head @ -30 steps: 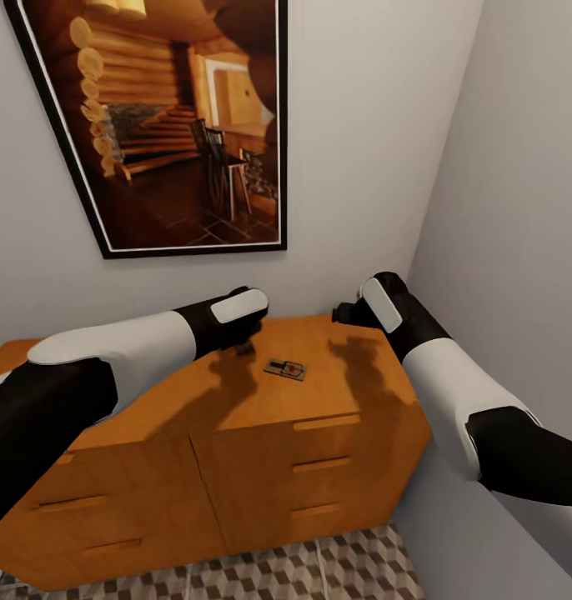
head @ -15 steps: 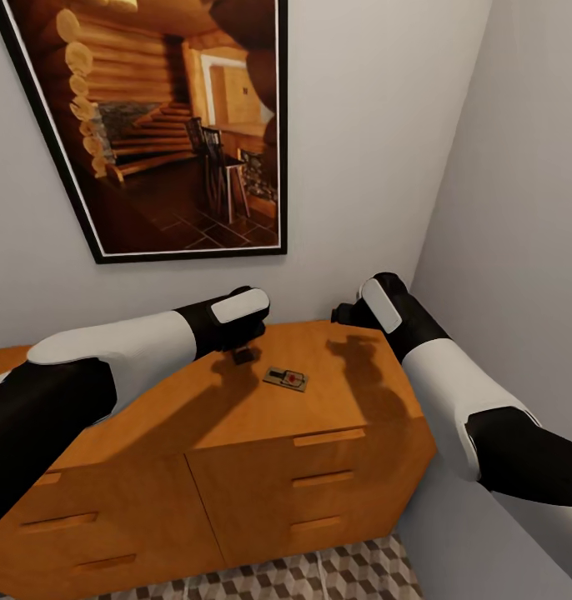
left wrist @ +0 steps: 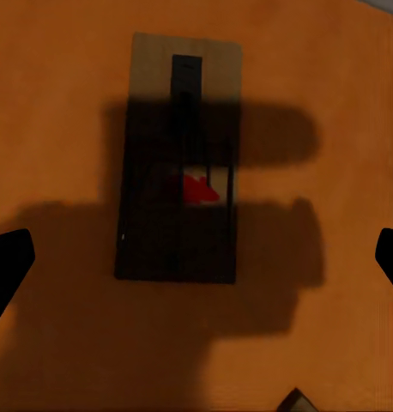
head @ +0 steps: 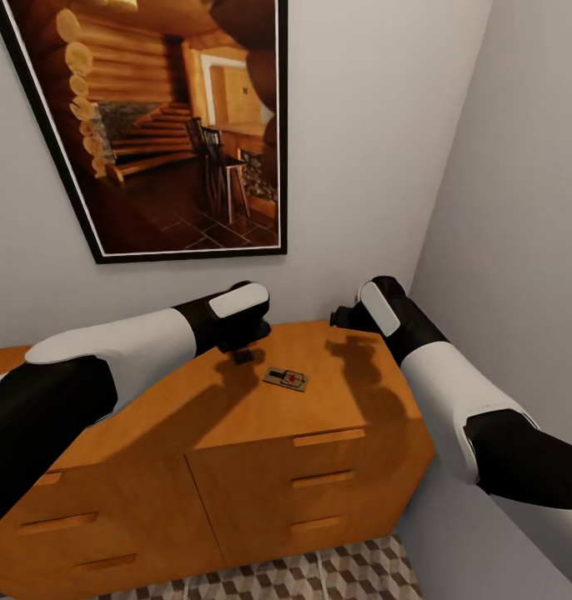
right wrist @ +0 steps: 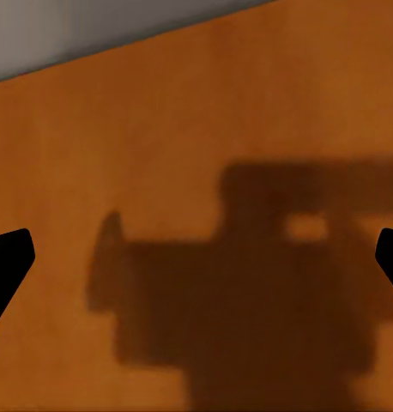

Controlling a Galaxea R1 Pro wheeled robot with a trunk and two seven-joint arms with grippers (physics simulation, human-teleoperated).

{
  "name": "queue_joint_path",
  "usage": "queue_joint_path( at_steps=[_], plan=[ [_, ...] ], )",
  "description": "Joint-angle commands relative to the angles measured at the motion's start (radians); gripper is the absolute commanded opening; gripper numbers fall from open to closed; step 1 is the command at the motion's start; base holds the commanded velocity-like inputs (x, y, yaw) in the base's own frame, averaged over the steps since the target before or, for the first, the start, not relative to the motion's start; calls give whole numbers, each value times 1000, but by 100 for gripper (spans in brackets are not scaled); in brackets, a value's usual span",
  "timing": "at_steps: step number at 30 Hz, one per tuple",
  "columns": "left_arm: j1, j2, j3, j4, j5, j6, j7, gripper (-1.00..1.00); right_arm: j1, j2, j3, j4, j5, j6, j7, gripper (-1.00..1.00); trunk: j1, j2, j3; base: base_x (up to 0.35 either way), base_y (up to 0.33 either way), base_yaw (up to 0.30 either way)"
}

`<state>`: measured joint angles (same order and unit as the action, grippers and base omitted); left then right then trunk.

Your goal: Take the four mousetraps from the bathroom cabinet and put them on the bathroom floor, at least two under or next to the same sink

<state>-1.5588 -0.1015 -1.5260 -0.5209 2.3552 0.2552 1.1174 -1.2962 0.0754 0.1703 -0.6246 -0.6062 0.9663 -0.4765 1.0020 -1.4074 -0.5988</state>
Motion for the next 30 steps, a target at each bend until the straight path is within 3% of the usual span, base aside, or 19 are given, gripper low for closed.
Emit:
queue_joint_path(
  at_steps=[1,30],
  plan=[
    [-2,0,-3,0,1,11,2,100,1,-1,4,-1,-10,2,-10,100,0,-1,-1,0,0,0],
    [-2,2,6,13,1,5,13,100,24,16,4,-1,-10,0,-8,100,0,-1,-1,0,0,0]
  ],
)
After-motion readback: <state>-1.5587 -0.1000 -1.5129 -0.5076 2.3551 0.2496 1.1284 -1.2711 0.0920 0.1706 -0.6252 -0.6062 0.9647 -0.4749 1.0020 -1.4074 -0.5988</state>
